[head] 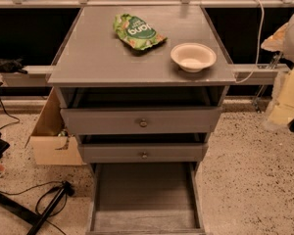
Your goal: Place green rice chip bag into bottom drawer
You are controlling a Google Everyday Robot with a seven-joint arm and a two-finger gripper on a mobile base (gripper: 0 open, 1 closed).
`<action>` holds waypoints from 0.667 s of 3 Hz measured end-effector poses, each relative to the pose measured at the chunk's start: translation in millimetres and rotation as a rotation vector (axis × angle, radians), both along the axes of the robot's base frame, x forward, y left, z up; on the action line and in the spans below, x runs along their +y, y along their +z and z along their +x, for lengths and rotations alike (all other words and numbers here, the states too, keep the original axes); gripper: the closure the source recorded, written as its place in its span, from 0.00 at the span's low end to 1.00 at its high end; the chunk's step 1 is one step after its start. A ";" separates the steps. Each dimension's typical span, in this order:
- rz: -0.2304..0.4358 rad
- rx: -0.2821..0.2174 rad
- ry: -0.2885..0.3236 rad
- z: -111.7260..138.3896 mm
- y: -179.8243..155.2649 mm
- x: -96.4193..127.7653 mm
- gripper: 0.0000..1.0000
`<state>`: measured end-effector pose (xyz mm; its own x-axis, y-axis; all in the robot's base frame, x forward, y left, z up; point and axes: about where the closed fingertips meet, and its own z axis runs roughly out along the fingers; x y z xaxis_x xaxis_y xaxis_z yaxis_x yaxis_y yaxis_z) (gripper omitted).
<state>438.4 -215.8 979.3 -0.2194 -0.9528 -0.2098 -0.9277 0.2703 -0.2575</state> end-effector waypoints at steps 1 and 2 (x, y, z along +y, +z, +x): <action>0.000 0.000 0.000 0.0 0.0 0.0 0.00; 0.030 -0.085 0.033 18.5 10.7 4.8 0.00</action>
Offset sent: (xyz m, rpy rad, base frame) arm 0.0278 0.0054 0.0156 0.0450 -0.1393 0.0509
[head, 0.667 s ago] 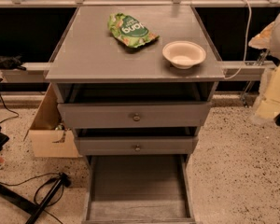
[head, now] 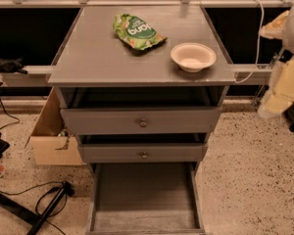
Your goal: Place green rice chip bag into bottom drawer
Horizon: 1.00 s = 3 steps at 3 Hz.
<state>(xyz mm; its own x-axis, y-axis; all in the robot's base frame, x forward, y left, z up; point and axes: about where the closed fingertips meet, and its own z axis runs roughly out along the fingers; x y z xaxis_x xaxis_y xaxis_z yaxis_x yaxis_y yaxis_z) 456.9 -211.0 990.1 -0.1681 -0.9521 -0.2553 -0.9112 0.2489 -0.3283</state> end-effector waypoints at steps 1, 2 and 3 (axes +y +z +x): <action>0.128 -0.123 0.064 61.2 20.6 17.6 0.00; 0.291 -0.247 0.061 136.5 51.3 52.4 0.00; 0.425 -0.324 -0.029 204.9 72.6 81.8 0.00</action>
Offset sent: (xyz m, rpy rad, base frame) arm 0.2362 0.0907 0.0997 0.5484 -0.3877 -0.0400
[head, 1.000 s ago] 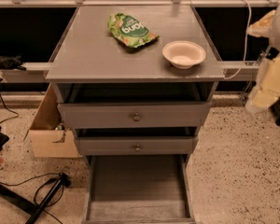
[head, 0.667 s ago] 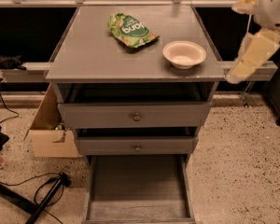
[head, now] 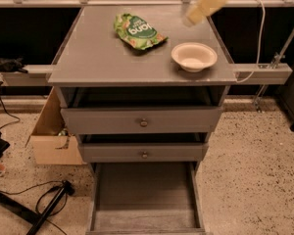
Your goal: Place green rice chip bag into bottom drawer
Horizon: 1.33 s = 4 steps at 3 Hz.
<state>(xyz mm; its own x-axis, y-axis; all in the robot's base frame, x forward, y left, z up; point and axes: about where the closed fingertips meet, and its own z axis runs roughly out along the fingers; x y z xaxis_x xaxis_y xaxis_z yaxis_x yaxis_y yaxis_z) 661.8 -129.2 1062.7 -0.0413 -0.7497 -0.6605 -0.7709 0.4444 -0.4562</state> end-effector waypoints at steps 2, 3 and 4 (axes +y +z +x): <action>0.038 -0.068 -0.231 63.9 13.0 7.7 0.00; 0.060 -0.072 -0.231 71.1 10.2 12.8 0.00; 0.233 -0.022 -0.186 118.5 -11.4 47.8 0.00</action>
Offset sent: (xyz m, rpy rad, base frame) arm 0.0496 0.0132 0.0175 0.0422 -0.0682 -0.1498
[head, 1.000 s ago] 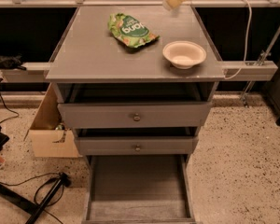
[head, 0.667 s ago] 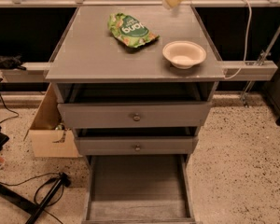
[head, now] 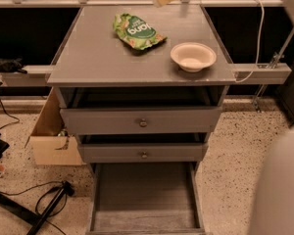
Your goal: Place green rice chip bag into bottom drawer
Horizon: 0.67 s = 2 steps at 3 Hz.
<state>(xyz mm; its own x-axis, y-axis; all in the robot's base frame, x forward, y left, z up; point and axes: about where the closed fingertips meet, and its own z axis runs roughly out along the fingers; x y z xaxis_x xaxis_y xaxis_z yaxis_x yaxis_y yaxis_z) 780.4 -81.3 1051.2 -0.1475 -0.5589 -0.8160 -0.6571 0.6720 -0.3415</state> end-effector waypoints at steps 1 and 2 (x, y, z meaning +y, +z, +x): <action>0.138 0.084 0.008 50.8 -34.7 41.2 0.00; 0.195 0.166 -0.016 93.0 -85.0 78.8 0.00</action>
Offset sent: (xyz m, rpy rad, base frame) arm 0.1632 0.1171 -0.1308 0.2626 0.2629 -0.0568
